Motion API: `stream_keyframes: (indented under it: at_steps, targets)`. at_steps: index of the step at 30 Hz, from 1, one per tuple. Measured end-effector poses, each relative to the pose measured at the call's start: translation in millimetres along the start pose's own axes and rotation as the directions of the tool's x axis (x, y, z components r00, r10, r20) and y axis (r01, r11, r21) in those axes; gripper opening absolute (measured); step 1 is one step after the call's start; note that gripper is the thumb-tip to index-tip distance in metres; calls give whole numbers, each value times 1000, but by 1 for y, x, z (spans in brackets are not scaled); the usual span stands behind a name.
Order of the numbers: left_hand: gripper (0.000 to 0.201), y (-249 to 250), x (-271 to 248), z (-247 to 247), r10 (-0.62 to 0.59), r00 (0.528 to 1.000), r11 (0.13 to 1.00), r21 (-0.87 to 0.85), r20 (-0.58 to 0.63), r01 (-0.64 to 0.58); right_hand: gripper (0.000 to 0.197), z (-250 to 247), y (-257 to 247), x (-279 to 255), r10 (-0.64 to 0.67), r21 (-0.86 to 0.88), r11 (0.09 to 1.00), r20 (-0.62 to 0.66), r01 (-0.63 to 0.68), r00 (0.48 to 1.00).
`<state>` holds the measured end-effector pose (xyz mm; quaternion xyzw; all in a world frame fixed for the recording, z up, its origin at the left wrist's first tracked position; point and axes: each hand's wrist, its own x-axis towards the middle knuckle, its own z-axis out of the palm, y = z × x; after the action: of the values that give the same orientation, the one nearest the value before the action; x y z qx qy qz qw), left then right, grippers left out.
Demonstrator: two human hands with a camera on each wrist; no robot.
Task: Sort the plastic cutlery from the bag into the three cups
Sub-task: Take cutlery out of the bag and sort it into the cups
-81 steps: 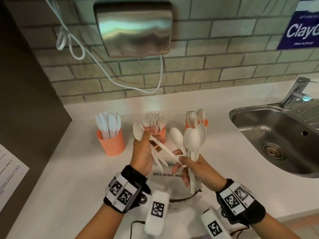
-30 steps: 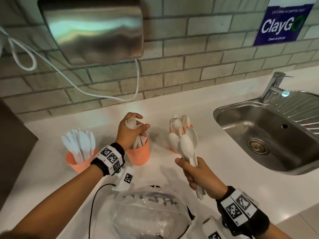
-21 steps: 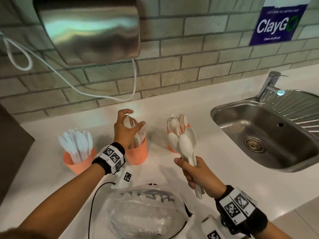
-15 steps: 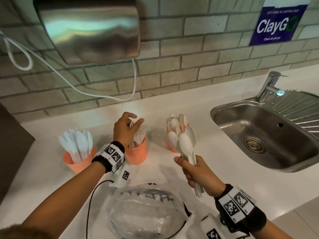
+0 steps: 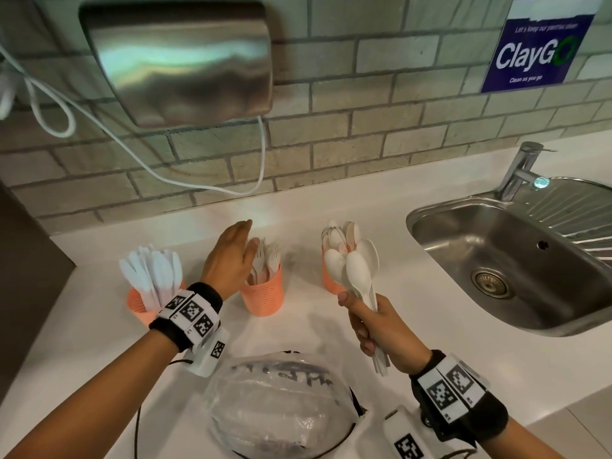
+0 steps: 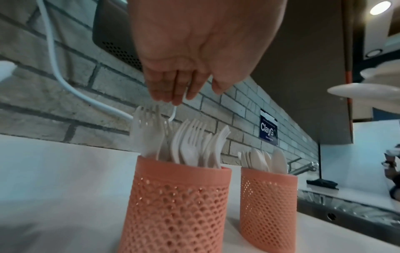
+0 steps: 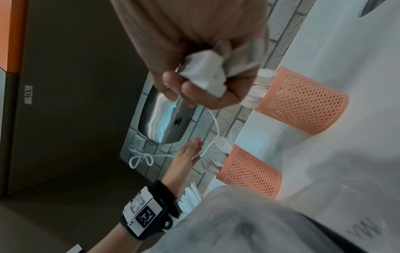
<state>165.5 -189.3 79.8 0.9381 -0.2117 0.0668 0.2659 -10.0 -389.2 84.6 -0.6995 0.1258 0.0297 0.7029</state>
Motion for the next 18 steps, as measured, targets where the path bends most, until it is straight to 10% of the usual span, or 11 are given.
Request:
stream_keyframes:
  at_steps: [5, 18]
  targets:
    - [71, -3, -11, 13, -31, 959, 971, 236, 281, -38, 22, 4, -3, 0, -18, 8, 1000, 24, 17, 1000]
    - [93, -5, 2, 23, 185, 913, 847, 412, 364, -336, 27, 4, 5, 3, -49, -69, 996, -33, 47, 998]
